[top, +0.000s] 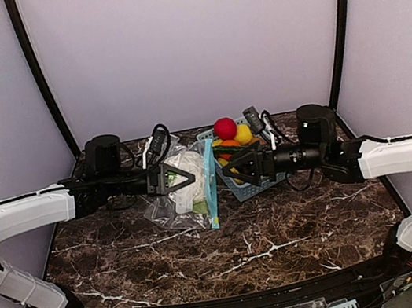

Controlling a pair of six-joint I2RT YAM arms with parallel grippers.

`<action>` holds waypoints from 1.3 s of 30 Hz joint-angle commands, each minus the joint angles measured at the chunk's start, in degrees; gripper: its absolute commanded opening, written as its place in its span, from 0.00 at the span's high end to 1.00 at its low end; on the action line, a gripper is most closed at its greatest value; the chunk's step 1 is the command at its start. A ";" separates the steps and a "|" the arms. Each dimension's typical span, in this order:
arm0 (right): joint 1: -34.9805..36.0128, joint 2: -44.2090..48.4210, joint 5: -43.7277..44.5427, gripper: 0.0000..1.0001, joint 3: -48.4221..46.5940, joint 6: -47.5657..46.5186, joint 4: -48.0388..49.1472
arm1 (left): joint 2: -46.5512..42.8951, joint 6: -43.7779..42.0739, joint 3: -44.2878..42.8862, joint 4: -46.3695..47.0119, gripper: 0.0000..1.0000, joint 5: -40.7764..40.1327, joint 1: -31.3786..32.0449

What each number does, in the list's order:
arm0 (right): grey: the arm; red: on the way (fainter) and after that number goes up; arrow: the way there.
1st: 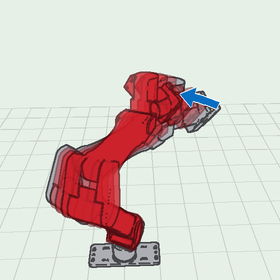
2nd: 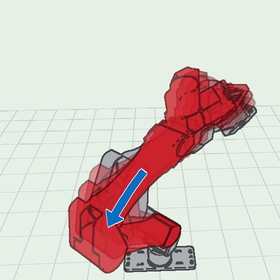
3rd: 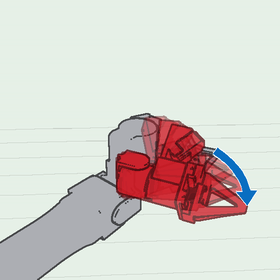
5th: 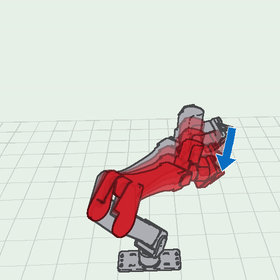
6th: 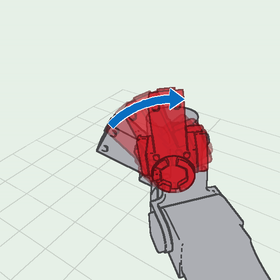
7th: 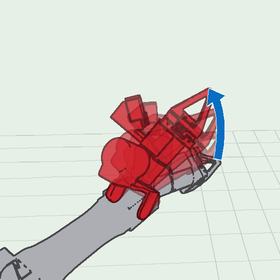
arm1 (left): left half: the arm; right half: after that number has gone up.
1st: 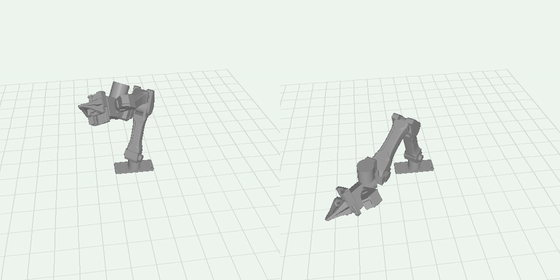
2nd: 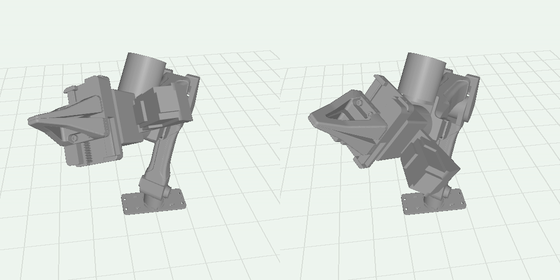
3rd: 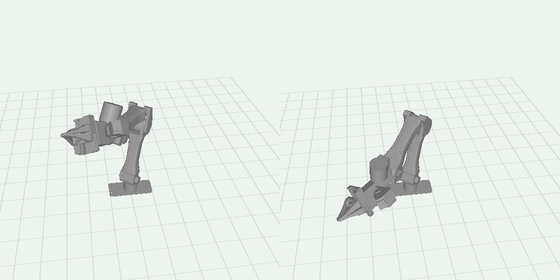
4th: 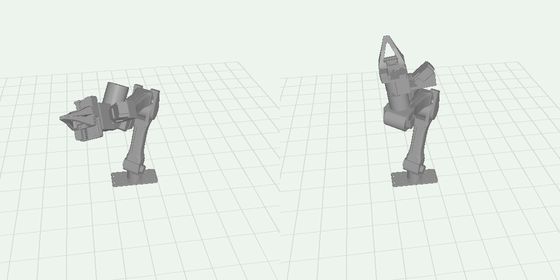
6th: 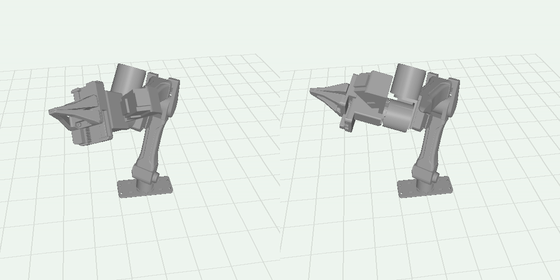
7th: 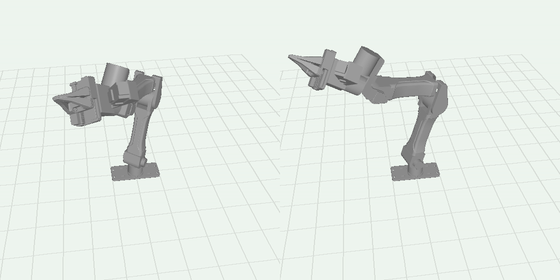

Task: Place the food in the zip-top bag and seal the zipper
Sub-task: Pass from the right arm to the left, then pass from the left arm to the right

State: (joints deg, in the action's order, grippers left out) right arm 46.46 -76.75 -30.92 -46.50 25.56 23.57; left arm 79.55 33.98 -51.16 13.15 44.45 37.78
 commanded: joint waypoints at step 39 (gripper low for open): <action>0.30 -13.65 -10.33 0.85 -6.98 5.01 6.97 | -5.02 5.55 4.96 12.12 0.70 6.86 -0.01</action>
State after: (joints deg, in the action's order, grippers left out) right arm 46.50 -89.97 -38.61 -51.77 30.72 27.83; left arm 75.66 39.94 -47.03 23.79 50.59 37.78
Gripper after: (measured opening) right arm 0.195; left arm 0.446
